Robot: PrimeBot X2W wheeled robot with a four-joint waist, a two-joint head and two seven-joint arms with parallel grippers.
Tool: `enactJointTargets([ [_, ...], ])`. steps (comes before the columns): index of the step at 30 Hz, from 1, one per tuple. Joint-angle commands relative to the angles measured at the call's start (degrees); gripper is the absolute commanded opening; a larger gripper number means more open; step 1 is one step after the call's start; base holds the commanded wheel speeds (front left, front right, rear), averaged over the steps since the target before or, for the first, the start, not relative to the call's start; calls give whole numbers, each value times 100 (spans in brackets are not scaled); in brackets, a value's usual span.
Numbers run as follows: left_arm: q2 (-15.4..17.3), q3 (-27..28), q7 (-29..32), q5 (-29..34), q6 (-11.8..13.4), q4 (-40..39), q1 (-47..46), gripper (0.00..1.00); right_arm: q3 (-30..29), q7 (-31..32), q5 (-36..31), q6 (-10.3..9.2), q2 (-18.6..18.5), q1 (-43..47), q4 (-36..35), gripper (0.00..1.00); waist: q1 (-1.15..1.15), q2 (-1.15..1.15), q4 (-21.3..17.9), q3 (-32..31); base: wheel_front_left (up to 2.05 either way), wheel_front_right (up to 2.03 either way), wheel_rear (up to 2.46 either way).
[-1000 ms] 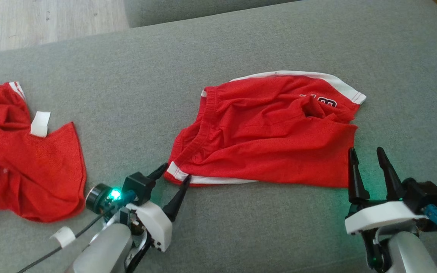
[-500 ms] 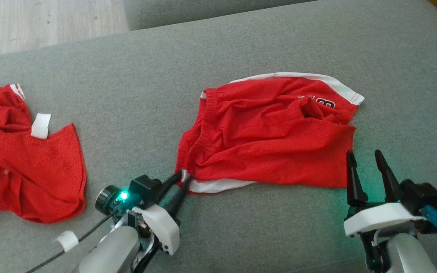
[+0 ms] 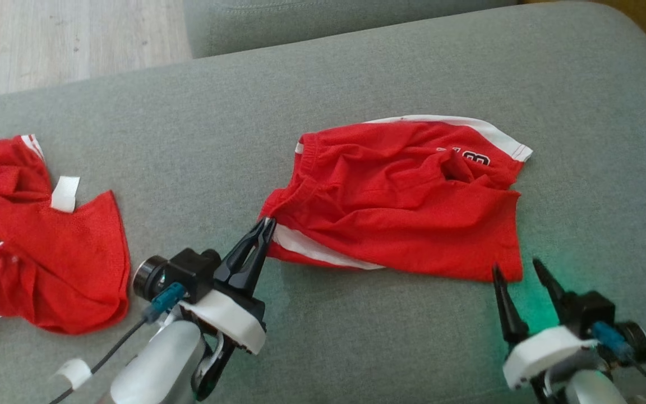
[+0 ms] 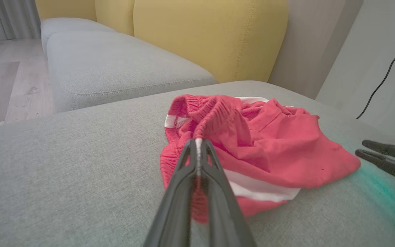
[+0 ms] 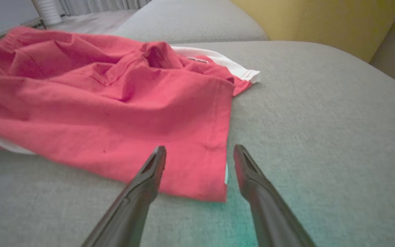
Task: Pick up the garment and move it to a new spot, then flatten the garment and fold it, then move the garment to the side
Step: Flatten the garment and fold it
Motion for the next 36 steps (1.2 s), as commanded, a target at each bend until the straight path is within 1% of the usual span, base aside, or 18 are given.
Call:
enactJointTargets([
  [1, 72, 254, -85, 32, 34, -172, -117, 0, 176, 96, -69, 37, -154, 34, -64, 100, 0, 0, 0, -24, 0, 0, 0],
  [6, -9, 328, -98, 86, 37, -185, -70, 0, 267, 467, -366, 37, -359, 90, 97, 100, 0, 0, 26, -31, 0, 0, 0],
  [13, -79, 406, -101, 170, -17, -234, -117, 0, 213, 622, -871, 37, -325, -118, 200, 100, 0, 0, 103, 53, 0, 0, 0],
  [16, -85, 426, -102, 198, -43, -228, -126, 0, 150, 613, -1114, 37, -307, -217, 273, 100, 0, 0, 142, 73, 0, 0, 0],
  [22, -97, 464, -102, 226, -79, -192, -130, 0, 90, 466, -1375, 37, -259, -364, 412, 100, 0, 0, 170, 78, 0, 0, 0],
  [28, -102, 495, -102, 235, -108, -157, -114, 0, 201, 314, -1457, 37, -259, -450, 543, 100, 0, 0, 159, 53, 0, 0, 0],
  [36, -102, 525, -103, 240, -132, -125, -98, 0, 339, 168, -1395, 37, -275, -492, 638, 100, 0, 0, 134, 28, 0, 0, 0],
])
